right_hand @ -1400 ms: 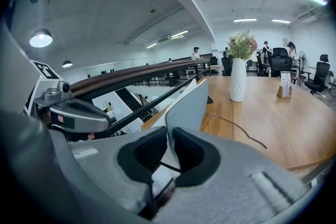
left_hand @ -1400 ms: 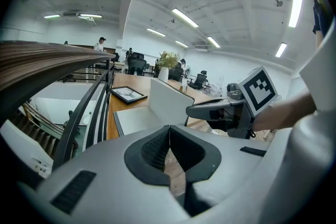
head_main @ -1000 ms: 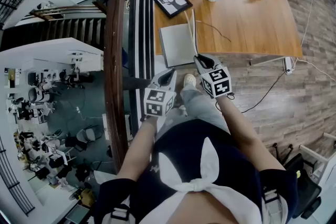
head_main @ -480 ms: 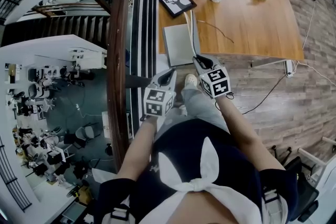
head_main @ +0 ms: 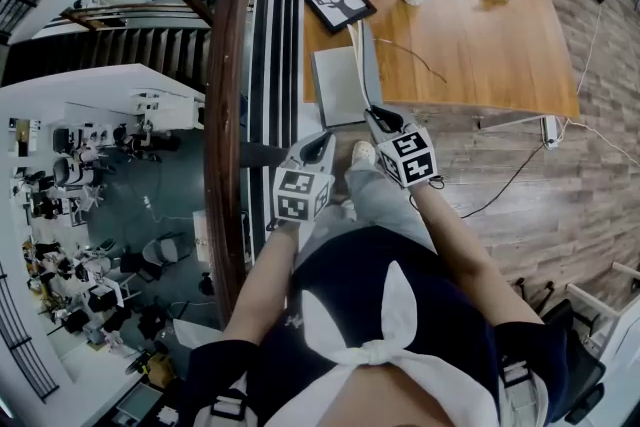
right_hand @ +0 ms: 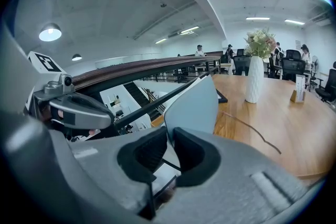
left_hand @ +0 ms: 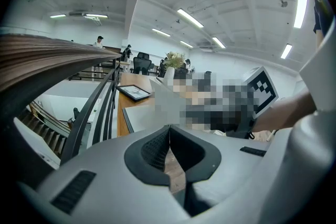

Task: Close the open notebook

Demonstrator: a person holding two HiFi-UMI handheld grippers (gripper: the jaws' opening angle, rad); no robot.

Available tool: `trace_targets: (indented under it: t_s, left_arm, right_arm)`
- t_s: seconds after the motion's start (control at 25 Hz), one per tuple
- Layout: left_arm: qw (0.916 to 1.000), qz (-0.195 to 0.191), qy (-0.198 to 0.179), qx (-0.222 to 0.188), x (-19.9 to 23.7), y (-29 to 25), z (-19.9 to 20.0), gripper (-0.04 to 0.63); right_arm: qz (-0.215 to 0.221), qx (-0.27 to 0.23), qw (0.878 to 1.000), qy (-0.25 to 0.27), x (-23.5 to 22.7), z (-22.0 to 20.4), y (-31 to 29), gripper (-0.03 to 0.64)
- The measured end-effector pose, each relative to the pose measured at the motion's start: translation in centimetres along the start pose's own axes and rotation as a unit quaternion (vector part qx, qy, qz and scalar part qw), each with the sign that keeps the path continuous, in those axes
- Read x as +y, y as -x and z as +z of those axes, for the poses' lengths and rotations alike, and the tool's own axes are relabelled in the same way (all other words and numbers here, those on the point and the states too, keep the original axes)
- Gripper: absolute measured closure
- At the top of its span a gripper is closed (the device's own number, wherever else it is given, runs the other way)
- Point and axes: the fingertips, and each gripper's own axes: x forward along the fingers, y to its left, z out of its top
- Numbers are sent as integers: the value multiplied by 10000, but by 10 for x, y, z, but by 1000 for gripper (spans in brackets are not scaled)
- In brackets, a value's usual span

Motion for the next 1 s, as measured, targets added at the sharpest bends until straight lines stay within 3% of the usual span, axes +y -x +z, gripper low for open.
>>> trace_targets:
  t_s: [1.0]
  left_arm:
    - [9996,191,229,-12,2,4,-2,577]
  right_arm:
    - [293,111,9995,101,11,-1,-7,574]
